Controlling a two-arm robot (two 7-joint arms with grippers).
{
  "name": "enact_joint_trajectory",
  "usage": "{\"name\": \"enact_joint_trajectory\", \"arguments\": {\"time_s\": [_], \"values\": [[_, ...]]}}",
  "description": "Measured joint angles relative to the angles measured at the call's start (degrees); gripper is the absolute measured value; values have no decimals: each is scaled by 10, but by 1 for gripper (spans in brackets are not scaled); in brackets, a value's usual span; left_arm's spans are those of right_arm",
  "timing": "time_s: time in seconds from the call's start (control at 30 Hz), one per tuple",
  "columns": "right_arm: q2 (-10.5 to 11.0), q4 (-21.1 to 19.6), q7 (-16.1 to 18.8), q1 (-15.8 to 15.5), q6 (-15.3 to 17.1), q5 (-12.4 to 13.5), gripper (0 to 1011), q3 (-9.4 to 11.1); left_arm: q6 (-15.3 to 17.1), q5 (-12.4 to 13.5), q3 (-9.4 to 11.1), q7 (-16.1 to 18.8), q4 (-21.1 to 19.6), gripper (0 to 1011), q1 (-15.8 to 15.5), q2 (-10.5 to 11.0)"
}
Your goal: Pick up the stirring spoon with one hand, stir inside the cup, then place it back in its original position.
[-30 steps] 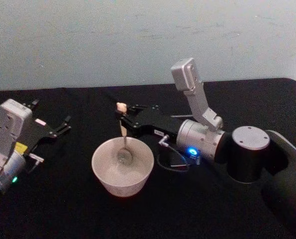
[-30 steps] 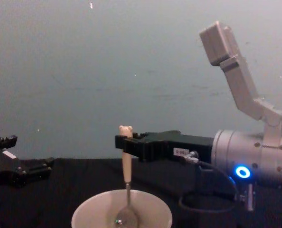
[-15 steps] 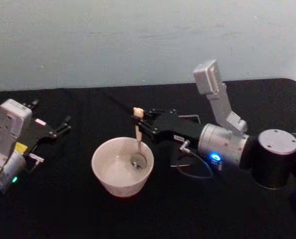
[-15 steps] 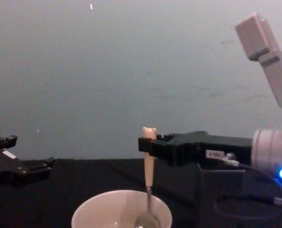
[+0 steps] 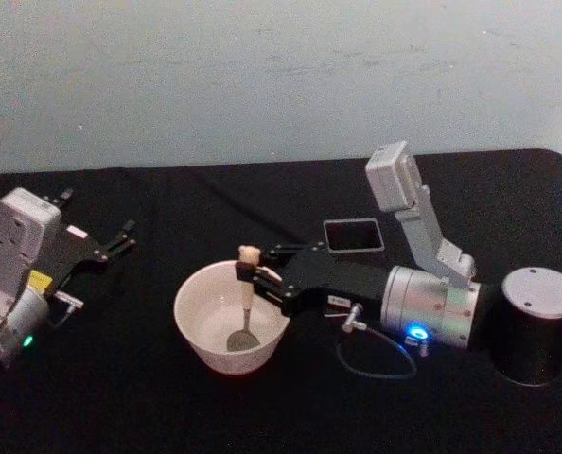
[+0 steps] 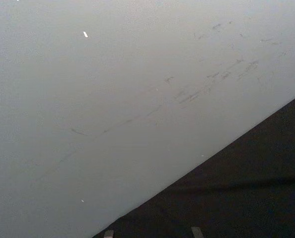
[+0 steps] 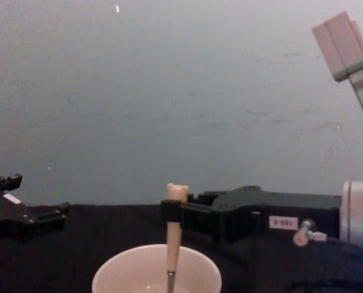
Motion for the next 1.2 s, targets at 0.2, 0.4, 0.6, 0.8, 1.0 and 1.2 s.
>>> {"name": "enact_joint_trajectory", "arguments": {"time_s": [0.2, 0.4, 0.6, 0.8, 1.0, 1.2], "values": [[-14, 7, -8, 11, -5, -4, 224, -17, 0, 0, 0, 0, 0, 1002, 0, 0], [-44, 34, -24, 31, -11, -17, 224, -30, 0, 0, 0, 0, 0, 1001, 0, 0], [-74, 69, -37, 51, -15, -29, 225, -35, 0, 0, 0, 0, 0, 1001, 0, 0], [-105, 113, -55, 71, -28, -43, 224, -31, 0, 0, 0, 0, 0, 1001, 0, 0], [-111, 125, -60, 74, -34, -48, 225, -17, 0, 0, 0, 0, 0, 1001, 0, 0], [-98, 113, -58, 66, -32, -46, 224, 0, 0, 0, 0, 0, 0, 1001, 0, 0]]}}
